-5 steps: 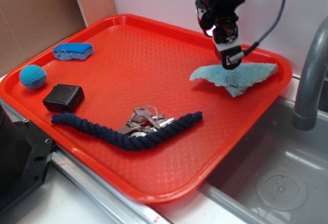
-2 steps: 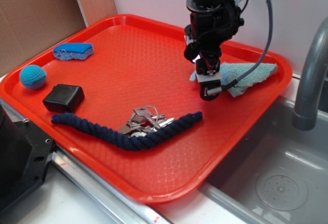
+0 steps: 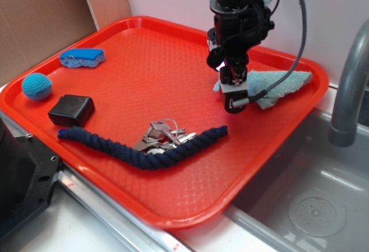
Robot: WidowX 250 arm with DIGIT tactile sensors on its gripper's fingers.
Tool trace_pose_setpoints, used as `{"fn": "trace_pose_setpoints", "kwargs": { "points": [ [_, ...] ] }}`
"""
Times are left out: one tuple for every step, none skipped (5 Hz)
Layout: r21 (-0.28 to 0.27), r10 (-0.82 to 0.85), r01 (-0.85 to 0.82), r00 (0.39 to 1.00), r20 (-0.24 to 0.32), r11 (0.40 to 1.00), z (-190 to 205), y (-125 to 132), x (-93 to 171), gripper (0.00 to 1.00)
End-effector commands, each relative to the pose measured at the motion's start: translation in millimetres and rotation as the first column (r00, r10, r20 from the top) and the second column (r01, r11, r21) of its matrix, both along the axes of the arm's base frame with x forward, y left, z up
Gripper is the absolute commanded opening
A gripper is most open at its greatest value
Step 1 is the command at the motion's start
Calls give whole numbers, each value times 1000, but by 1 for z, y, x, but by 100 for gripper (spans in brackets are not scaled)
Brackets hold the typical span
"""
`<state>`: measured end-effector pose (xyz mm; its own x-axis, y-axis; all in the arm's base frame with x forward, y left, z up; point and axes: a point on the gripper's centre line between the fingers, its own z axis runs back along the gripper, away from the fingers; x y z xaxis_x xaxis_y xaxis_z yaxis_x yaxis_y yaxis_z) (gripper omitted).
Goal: Grab the blue cloth.
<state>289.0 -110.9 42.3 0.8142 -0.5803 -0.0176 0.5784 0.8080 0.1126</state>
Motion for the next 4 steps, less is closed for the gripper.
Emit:
{"fn": "trace_pose_setpoints", "kwargs": {
  "points": [
    [-65,-101,105,993,63,992,-6,-47,24,100],
    [-65,-100,103,994,41,993,-17,-53,36,100],
    [-78,-74,76,997,35,994,-16,-47,37,0],
    [-82,-33,37,998,49,996,-9,-37,35,0]
  ]
}}
